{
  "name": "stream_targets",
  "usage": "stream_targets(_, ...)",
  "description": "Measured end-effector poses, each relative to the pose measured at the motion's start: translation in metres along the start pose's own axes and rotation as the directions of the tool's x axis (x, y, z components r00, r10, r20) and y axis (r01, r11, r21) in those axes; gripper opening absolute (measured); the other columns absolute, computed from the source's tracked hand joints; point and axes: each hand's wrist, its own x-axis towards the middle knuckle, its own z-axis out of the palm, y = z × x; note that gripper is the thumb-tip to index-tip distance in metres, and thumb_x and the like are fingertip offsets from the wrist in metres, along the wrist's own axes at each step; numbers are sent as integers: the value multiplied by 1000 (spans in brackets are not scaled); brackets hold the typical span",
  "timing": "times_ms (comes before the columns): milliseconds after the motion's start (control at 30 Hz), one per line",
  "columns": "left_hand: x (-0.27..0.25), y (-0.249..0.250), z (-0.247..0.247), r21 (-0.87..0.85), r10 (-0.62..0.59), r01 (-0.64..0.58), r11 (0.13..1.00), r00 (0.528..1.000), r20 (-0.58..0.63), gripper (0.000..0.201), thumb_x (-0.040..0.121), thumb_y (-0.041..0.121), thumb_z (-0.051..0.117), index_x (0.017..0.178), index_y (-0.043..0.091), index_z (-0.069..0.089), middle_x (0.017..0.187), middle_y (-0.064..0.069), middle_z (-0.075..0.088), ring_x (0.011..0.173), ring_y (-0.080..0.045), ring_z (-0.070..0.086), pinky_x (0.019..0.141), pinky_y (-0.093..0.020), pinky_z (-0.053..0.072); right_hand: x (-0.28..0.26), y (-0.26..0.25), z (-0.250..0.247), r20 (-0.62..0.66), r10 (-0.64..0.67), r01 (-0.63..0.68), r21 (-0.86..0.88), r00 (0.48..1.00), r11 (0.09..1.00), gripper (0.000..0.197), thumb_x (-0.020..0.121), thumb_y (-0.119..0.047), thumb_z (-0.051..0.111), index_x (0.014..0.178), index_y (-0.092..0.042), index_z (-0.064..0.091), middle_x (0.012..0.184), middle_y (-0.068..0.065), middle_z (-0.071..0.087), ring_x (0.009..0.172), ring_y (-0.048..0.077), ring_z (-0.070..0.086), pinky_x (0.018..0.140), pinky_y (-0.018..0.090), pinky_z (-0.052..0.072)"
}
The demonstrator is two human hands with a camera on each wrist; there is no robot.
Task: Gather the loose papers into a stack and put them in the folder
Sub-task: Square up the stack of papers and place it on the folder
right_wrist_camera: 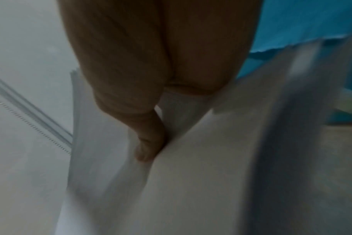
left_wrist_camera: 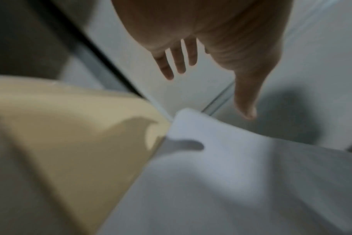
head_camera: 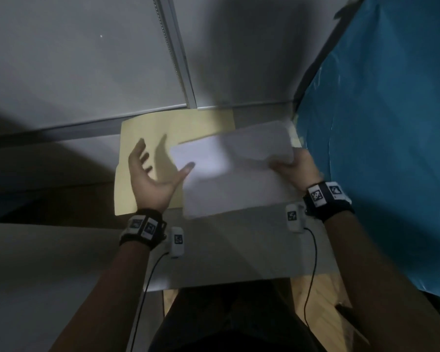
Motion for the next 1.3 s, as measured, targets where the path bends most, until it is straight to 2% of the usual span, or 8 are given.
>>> stream_targets(100,5,51,9,185,314,-372,910,907,280,136,60,58,104,170,31,29,171,6,42,156,-16,43,127,-39,38,-1,-24,-2,136,-19,38,-141,991,989,15,83,-25,85,77,-28,71,82,-7,74,79,12,71,70,35,56)
stream_targets(167,7,69,23,353,273,-497,792,807,524,129,59,58,101,168,36,34,163,2,57,145,-25,56,118,-43,48,-5,-44,0,230,-27,67,-167,973,984,21,83,-26,86,71,-28,68,77,-9,71,72,7,67,64,29,52)
stream_targets(267,12,68,41,420,12,-303,856,822,569,50,63,53,98,102,27,78,96,0,80,91,-32,74,78,-41,61,-13,-64,-11,277,-73,94,-66,958,993,14,83,-21,88,89,-21,75,82,-7,74,72,6,70,64,21,57)
stream_targets(367,16,47,34,181,13,-109,977,886,463,40,67,36,104,65,24,66,69,9,71,63,-16,69,59,-31,50,-17,-58,-33,233,-84,42,181,969,983,41,80,-20,92,117,-15,76,105,4,80,94,19,78,80,32,64)
stream_targets(533,5,50,23,-188,12,47,981,953,304,39,71,15,103,105,7,84,103,4,87,95,-10,83,87,-28,65,-26,-65,-7,221,-125,5,476,967,879,56,67,-5,92,119,-4,72,116,9,78,111,26,75,99,45,59)
stream_targets(766,-18,47,46,-330,-57,106,938,986,156,44,66,14,106,101,13,81,99,8,85,95,-6,82,85,-26,65,-49,-85,25,-89,-107,137,483,990,865,30,73,-7,95,94,-20,78,98,1,81,95,16,78,82,43,66)
stream_targets(966,-33,8,63,-191,-195,248,950,946,257,64,59,31,109,109,8,78,110,-3,83,101,-16,80,90,-44,69,-54,-35,50,-20,-47,51,348,999,936,44,71,-11,97,103,-27,70,106,-9,74,92,-12,70,85,29,63)
stream_targets(1300,-26,-21,79,-107,-168,210,972,935,313,51,75,19,101,116,4,75,115,-6,80,101,-21,77,80,-32,61,-40,-12,68,-5,47,-44,257,999,965,38,80,-33,91,109,-18,72,105,-1,77,94,5,74,86,32,64)
